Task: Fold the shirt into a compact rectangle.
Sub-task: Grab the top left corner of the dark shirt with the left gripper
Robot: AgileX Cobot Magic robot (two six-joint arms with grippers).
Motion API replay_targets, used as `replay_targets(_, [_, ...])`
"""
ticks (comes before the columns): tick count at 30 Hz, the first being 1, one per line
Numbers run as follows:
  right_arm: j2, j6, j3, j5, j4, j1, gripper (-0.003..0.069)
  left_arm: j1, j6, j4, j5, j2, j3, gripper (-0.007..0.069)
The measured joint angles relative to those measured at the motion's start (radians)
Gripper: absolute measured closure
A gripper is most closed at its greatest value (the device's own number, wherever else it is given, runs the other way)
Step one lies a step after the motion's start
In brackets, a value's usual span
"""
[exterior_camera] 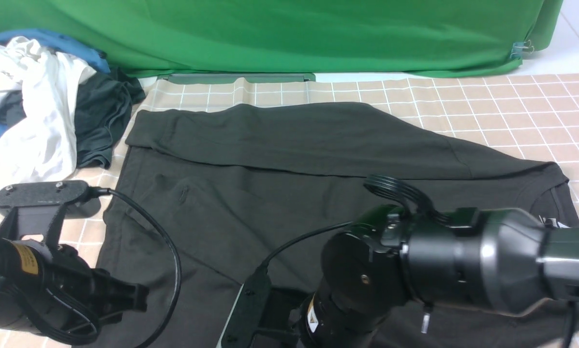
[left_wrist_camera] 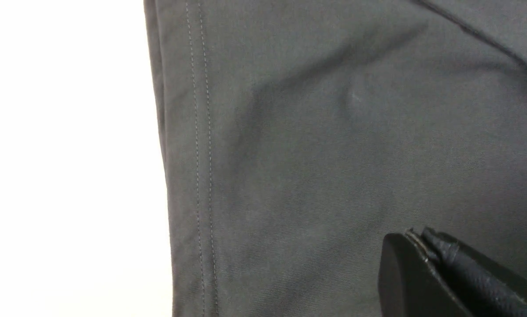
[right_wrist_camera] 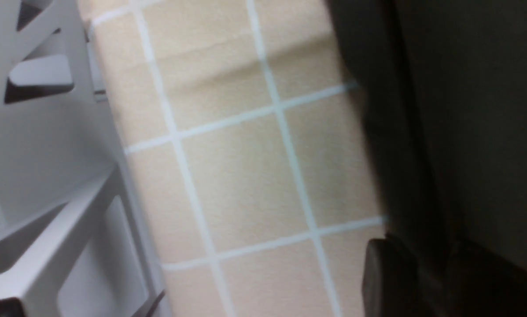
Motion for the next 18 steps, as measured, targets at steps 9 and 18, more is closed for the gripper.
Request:
replay_targets(9, [0.007, -0.017, -0.005, 0.027, 0.020, 0.003, 0.0407, 0.000, 0.001, 0.002, -0.006, 0.000, 0.000, 0.0606])
replay_targets(18, [0.007, -0.067, -0.005, -0.058, 0.016, 0.010, 0.0407, 0.000, 0.004, 0.004, -0.033, 0.000, 0.000, 0.0606])
